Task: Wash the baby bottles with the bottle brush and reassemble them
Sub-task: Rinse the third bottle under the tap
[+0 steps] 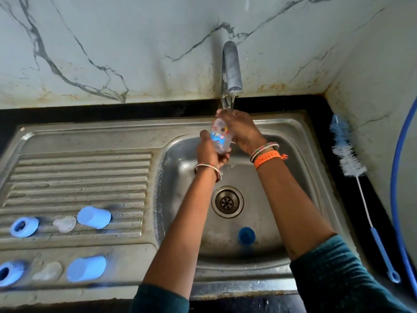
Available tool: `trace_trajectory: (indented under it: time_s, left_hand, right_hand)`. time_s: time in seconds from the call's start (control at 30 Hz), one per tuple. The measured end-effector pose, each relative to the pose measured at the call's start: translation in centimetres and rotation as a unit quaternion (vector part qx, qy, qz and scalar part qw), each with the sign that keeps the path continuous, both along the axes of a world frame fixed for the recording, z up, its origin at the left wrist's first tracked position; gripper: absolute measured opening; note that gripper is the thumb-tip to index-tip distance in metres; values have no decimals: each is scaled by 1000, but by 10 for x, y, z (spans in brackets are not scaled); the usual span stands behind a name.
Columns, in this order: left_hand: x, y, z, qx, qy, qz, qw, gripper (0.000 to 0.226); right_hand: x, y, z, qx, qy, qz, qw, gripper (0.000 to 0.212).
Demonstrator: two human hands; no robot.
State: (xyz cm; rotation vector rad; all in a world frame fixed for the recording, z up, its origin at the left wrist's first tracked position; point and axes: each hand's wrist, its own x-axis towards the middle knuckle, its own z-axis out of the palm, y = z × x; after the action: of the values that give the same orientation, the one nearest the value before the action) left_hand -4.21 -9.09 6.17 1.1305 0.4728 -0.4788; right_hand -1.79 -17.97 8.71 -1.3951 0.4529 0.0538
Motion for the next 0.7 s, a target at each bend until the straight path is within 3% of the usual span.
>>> trace_trajectory:
  time_s: [0.03,0.07,0.1,0.13,0.17,0.23,0.27,0.33,0.43,0.53,0.63,0.67,0.7]
  left_hand:
    - [-1,-3,-8,150,-98,38,983,44]
    - [-4,-3,-14,265,-203,63,941,36]
    - [-6,-4,-20,304,-279,79,908,27]
    - [-7,-5,-22,297,-295,92,903,22]
    - [-5,-5,-19,247,-256,114,927,20]
    - [4,-5,-12,46,-103,119,986,22]
    - [9,-3,-12,-62,-38,92,993,25]
    - [16,5,-14,-138,15,40,990,33]
    - [23,19,-12,-117,55,4,992,33]
    - [32,29,-12,-40,57,-79,994,35]
    - [41,21,-13,29,38,-102,994,40]
    - [44,16,-12,41,38,-95,994,39]
    - [48,11,-11,58,37,-82,994,38]
  right_hand:
    - [3,2,-4,-41,25,-28,998,19]
    - [5,3,-5,-67,40,-48,996,22]
    - [6,5,-6,-95,44,-62,993,23]
    - [4,7,-5,-133,36,-76,988,29]
    - [0,11,-4,-178,13,-88,980,37]
    - [-10,17,-1,-285,-68,-88,952,38]
    - [-13,20,-1,-340,-107,-57,933,32]
    - [-21,21,-2,-414,-173,33,893,26]
    - [-28,5,-6,-467,-244,188,829,17]
    - [-32,-24,1,-582,-251,325,702,25]
    - [-25,-46,19,-722,-247,317,563,23]
    - [-24,-47,23,-759,-233,281,540,26]
    - [-24,-45,26,-777,-211,245,540,30]
